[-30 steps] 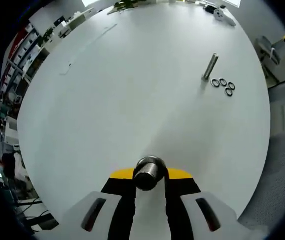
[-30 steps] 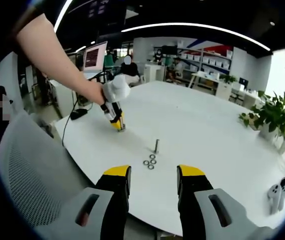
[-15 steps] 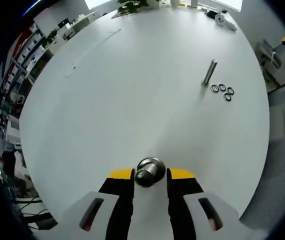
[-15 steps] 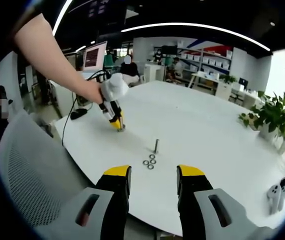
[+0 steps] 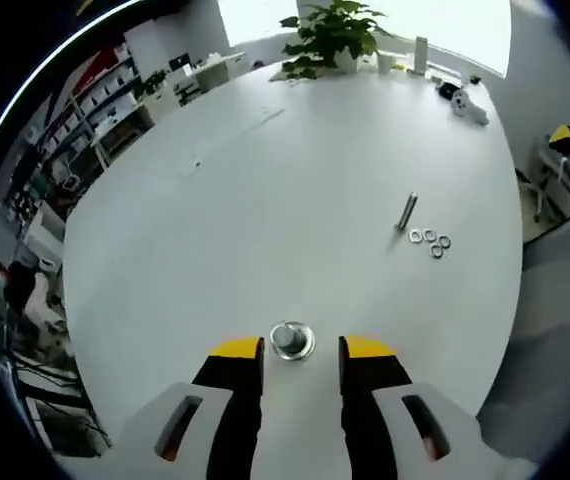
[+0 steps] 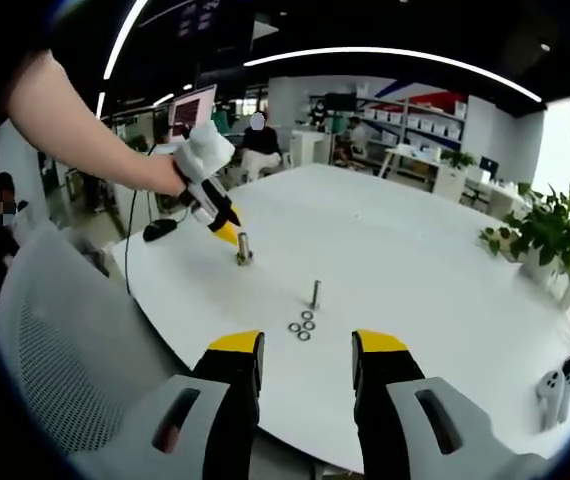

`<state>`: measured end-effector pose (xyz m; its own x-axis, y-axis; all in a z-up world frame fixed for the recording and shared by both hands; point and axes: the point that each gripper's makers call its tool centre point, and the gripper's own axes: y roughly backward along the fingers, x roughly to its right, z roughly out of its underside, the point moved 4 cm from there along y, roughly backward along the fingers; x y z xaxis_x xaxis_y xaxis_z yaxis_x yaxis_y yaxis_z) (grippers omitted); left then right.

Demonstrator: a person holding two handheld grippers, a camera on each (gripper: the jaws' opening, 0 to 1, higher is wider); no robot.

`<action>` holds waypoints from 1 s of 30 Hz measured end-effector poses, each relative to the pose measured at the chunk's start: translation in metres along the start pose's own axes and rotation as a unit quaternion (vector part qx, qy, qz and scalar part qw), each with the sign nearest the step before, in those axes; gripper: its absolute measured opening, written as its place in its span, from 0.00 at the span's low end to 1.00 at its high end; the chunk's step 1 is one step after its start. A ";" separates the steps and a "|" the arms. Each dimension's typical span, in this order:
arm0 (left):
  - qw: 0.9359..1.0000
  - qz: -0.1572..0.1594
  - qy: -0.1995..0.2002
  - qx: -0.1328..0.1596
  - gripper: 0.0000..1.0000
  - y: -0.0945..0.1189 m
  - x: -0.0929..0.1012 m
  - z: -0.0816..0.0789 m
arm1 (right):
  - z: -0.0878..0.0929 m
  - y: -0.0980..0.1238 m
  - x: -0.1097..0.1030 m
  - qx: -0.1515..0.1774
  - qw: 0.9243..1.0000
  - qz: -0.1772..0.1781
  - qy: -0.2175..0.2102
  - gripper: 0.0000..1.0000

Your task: Place the washer onto the threaded stud by aligning its center hole with the stud, sliding it down to the base, and recovering from edge contact or off-axis alignment until the washer reaches the visible bottom stop.

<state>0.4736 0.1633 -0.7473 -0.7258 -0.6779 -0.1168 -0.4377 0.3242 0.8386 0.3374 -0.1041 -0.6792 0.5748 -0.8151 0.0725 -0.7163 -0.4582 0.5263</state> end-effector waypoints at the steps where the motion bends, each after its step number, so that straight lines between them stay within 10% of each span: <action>1: 1.000 -0.001 0.005 0.006 0.28 0.003 0.003 0.002 | 0.000 0.000 -0.001 -0.002 1.000 -0.002 0.001 0.37; 30: 0.979 -0.034 0.089 0.178 0.30 0.105 0.065 0.010 | 0.005 -0.003 -0.008 -0.018 0.999 -0.026 0.008 0.38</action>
<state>0.3754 0.1597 -0.6721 -0.5986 -0.7998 -0.0436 -0.6614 0.4629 0.5901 0.3330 -0.0973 -0.6854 0.6175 -0.7845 0.0570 -0.6702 -0.4868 0.5603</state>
